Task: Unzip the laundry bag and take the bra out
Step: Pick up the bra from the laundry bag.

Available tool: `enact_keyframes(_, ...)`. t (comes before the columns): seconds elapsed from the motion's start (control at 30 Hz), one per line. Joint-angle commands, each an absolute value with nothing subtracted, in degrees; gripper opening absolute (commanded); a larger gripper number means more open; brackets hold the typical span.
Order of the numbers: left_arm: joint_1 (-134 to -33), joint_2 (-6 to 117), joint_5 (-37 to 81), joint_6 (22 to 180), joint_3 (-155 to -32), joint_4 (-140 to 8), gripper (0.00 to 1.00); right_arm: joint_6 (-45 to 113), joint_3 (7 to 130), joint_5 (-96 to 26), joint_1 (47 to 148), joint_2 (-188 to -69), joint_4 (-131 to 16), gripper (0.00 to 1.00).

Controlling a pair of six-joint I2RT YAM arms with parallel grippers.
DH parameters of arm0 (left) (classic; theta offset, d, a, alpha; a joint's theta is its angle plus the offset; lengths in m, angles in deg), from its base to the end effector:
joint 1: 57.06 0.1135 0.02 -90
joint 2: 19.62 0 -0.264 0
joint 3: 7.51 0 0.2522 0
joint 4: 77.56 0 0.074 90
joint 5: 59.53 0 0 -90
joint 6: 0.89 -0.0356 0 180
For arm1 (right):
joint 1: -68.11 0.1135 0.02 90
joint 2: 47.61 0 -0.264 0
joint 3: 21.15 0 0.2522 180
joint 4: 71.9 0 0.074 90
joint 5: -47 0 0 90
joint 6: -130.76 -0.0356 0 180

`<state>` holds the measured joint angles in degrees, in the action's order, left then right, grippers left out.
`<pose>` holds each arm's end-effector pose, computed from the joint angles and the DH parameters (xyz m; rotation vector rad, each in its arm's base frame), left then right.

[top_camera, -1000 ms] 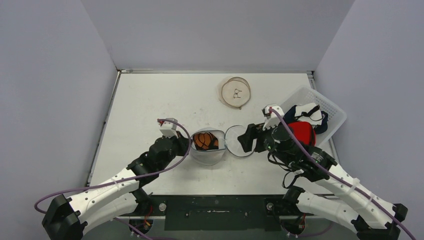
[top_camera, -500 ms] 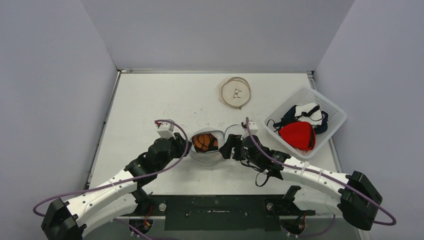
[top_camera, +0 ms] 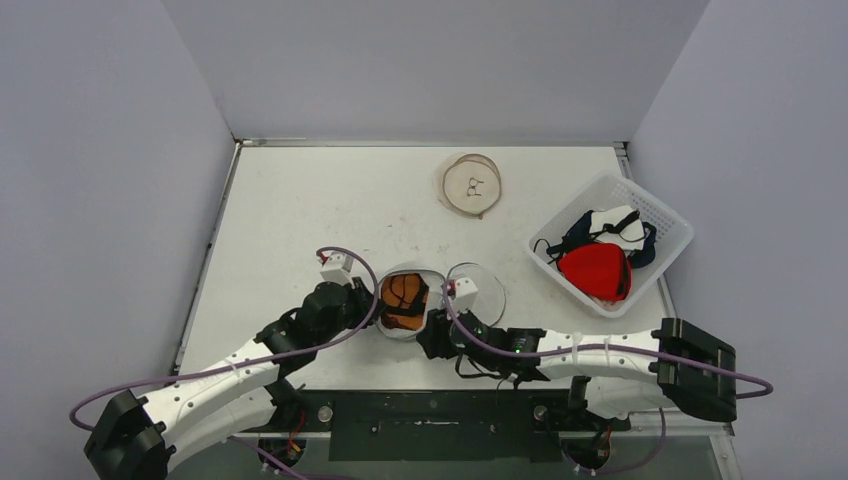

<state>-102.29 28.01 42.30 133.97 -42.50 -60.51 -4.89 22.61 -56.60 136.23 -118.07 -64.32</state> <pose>0.1339 -0.1246 0.1994 -0.1230 2.1600 -0.7298 0.0997 0.2259 0.1878 -0.3038 2.2679 0.8623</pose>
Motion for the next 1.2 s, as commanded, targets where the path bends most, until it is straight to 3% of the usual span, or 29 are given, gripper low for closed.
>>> enact_keyframes(0.0, -101.8, 25.7, 40.7, 135.5, -40.9, -59.8, 0.15, -5.1, 19.6, -66.7, 143.0, -116.3, -61.9, 0.48)
enact_keyframes(0.17, -101.8, 22.7, 41.4, 135.2, -38.9, -59.5, 0.11, -5.6, 20.7, -72.5, 148.3, -112.2, -56.1, 0.58)
enact_keyframes(0.33, -101.8, 21.0, 41.4, 134.5, -37.9, -59.2, 0.04, 0.9, 27.7, -76.7, 149.8, -106.7, -52.8, 0.61)
enact_keyframes(0.47, -101.8, 20.1, 41.4, 134.5, -37.4, -59.2, 0.02, 10.7, 35.2, -78.8, 149.1, -108.7, -54.7, 0.6)
enact_keyframes(0.63, -101.8, 20.3, 41.3, 134.7, -37.4, -59.3, 0.02, 19.2, 43.0, -74.3, 142.6, -120.2, -56.5, 0.51)
enact_keyframes(0.83, -101.8, 20.9, 41.8, 134.8, -37.2, -59.2, 0.02, 20.1, 38.6, -68.0, 138.0, -126.7, -59.4, 0.46)
enact_keyframes(1.17, -101.6, 27.9, 40.2, 134.1, -37.6, -67.3, 0.0, 14.8, 28.0, -69.4, 144.2, -121.9, -60.7, 0.43)
